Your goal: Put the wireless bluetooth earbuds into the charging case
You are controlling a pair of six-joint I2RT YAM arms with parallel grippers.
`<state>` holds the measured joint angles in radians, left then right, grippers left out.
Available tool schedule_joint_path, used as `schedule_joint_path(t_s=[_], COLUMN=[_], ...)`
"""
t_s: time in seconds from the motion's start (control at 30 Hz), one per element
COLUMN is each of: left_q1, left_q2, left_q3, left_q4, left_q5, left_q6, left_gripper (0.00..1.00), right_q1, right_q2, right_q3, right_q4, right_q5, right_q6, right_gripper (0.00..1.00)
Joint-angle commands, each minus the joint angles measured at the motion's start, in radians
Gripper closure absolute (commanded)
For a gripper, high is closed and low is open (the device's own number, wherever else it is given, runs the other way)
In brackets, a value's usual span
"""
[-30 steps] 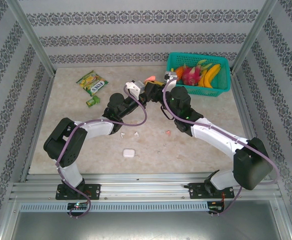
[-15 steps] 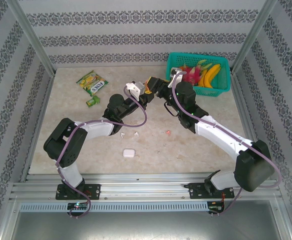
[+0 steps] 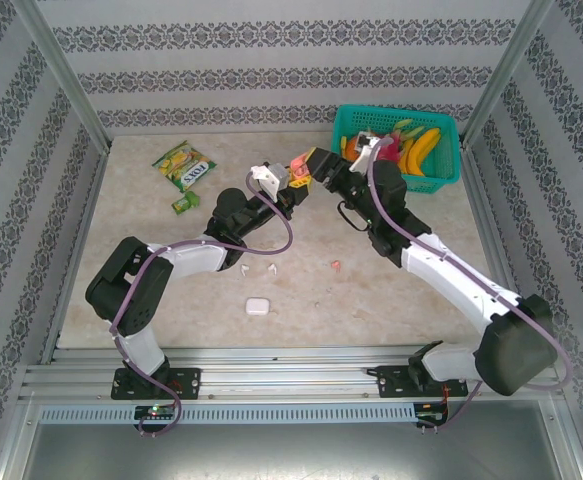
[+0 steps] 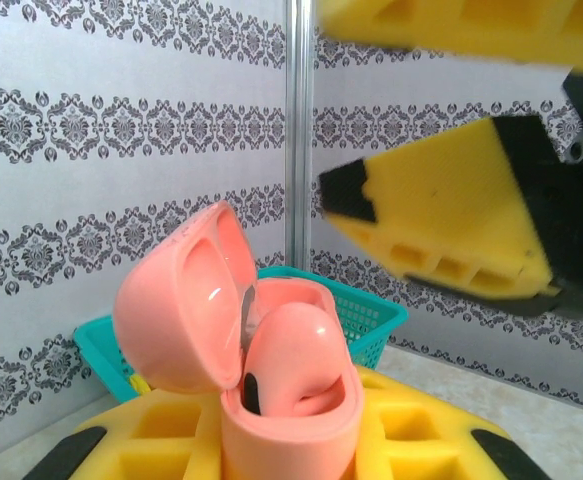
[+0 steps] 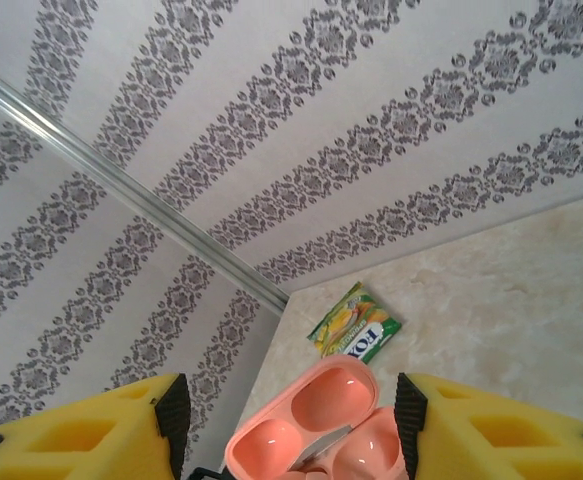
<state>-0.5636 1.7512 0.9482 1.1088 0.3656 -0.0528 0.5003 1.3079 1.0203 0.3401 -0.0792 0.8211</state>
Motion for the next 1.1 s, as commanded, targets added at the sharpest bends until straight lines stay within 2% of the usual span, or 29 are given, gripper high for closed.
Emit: schedule_joint_path(t_s=[0.0,0.27,0.43,0.57,0.63,0.67,0.7,0.87,1.07], left_q1=[-0.016,-0.015,-0.013,-0.012,-0.012,-0.012,-0.011,-0.010,-0.009], left_q2=[-0.041,-0.078,-0.113,-0.147,-0.166,-0.177,-0.188,-0.231,-0.282], left_q3=[-0.011,-0.037,-0.060,-0.084,-0.096,-0.103,-0.111,-0.145,-0.197], left_q4=[0.058,0.023,-0.006,-0.026,-0.038,-0.043,-0.050,-0.070,-0.093], left_q5=[0.019,0.013,0.008,0.000,-0.002,-0.002,-0.004,-0.007,-0.008], left_q6=[0.007,0.048,0.072,0.089,0.097,0.104,0.110,0.123,0.134], left_gripper=[1.00,1.00,1.00,1.00,1.00,1.00,1.00,1.00,1.00], right_q1=[-0.039,-0.134,-0.175,-0.176,-0.176,-0.176,-0.174,-0.179,-0.207], right_q2=[-0.078,-0.206,-0.214,-0.181,-0.161,-0.147,-0.137,-0.096,-0.015], right_q3=[-0.036,-0.108,-0.135,-0.118,-0.110,-0.100,-0.091,-0.076,-0.065], right_q4=[-0.044,-0.356,-0.511,-0.641,-0.685,-0.716,-0.737,-0.773,-0.768], right_q5=[-0.017,-0.042,-0.043,0.012,0.033,0.048,0.067,0.128,-0.019], right_q6=[0.033,-0.058,-0.131,-0.211,-0.249,-0.266,-0.285,-0.315,-0.340], right_gripper=[0.41,0.41,0.39,0.32,0.24,0.15,0.03,0.02,0.02])
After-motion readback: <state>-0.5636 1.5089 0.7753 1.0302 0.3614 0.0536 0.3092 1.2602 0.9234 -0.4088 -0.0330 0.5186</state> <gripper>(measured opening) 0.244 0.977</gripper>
